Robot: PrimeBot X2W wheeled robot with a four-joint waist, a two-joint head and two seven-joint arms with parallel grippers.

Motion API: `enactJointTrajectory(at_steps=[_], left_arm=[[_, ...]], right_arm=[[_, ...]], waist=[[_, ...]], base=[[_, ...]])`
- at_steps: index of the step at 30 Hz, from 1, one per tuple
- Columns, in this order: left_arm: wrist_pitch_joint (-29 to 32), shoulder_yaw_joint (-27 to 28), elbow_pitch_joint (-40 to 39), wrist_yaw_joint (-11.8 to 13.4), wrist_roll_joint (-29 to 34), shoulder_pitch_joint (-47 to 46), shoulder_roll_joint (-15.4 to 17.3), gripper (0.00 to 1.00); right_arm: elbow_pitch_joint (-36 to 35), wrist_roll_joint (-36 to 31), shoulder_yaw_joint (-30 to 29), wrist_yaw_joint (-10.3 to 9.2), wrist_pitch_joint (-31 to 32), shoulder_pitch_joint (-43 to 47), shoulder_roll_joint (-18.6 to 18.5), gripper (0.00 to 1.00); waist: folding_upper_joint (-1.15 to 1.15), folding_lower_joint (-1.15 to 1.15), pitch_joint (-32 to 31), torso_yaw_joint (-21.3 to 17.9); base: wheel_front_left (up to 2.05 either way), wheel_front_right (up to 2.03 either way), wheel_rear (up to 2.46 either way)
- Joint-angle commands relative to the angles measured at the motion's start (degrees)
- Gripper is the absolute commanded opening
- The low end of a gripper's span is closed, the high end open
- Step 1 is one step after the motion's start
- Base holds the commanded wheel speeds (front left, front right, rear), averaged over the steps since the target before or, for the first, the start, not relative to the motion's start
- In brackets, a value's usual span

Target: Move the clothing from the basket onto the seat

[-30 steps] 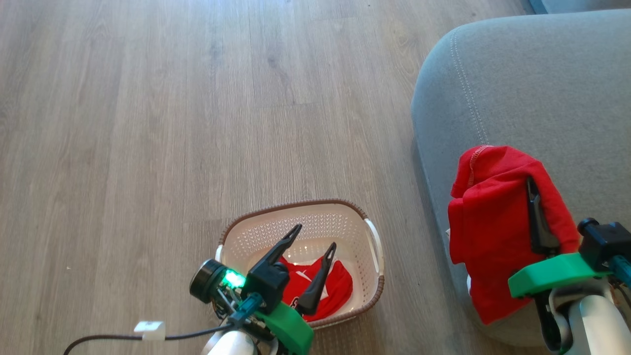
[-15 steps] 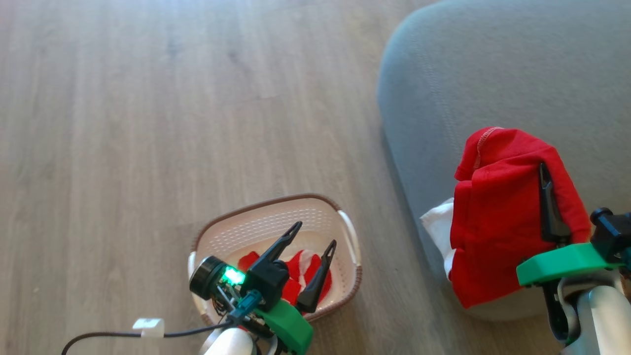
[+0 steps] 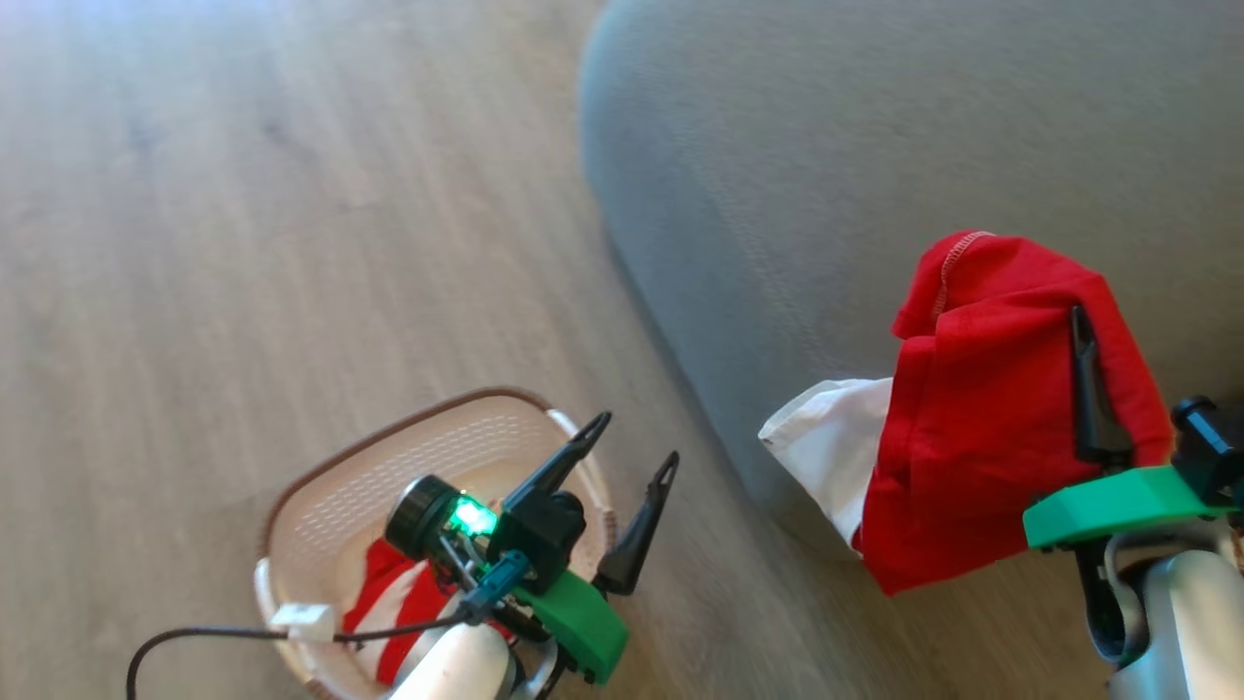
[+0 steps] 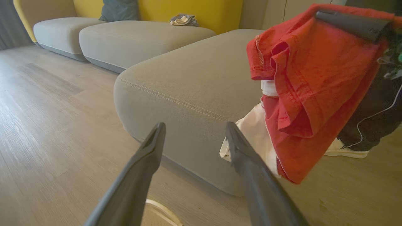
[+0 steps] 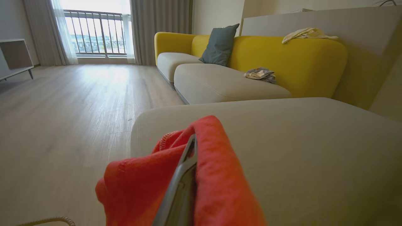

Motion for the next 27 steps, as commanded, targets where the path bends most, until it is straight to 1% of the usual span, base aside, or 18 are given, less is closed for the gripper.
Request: enactJointTrajectory(at_steps=[1, 4, 8, 10, 27], left_arm=[[-0.55, 0.96, -1.33, -0.1, 0.44, -2.55, -0.05, 1.0], [-0.55, 0.55, -1.01, -0.22, 0.46, -3.03, -0.05, 1.0], [-0.55, -0.63, -0.28, -1.26, 0.73, -4.59, -0.05, 1.0], [-0.55, -1.24, 0.35, -1.85, 0.85, -5.43, -0.05, 1.0], [-0.55, -4.51, 3.22, -4.23, 0.73, -8.9, -0.05, 1.0]], right_arm=[[-2.13, -0.28, 0.46, 0.41, -0.14, -2.29, -0.66, 0.0], [-2.19, -0.21, 0.16, 0.41, -0.14, -2.35, -0.29, 0.0], [-2.96, -0.06, -1.59, 0.41, -0.14, -2.15, 0.39, 0.0], [-3.4, -0.02, -2.68, 0.41, -0.14, -1.82, 0.87, 0.0], [-6.15, -0.22, -8.16, 0.41, -0.14, 0.75, 3.53, 0.0]], waist=[[0.0, 0.0, 1.35, -3.45], [0.0, 0.0, 2.09, -5.84], [0.0, 0.0, 3.69, -7.07], [0.0, 0.0, 4.25, -7.4], [0.0, 0.0, 6.72, -8.84]], base=[[0.0, 0.0, 0.0], [0.0, 0.0, 0.0], [0.0, 0.0, 0.0], [0.0, 0.0, 0.0], [0.0, 0.0, 0.0]])
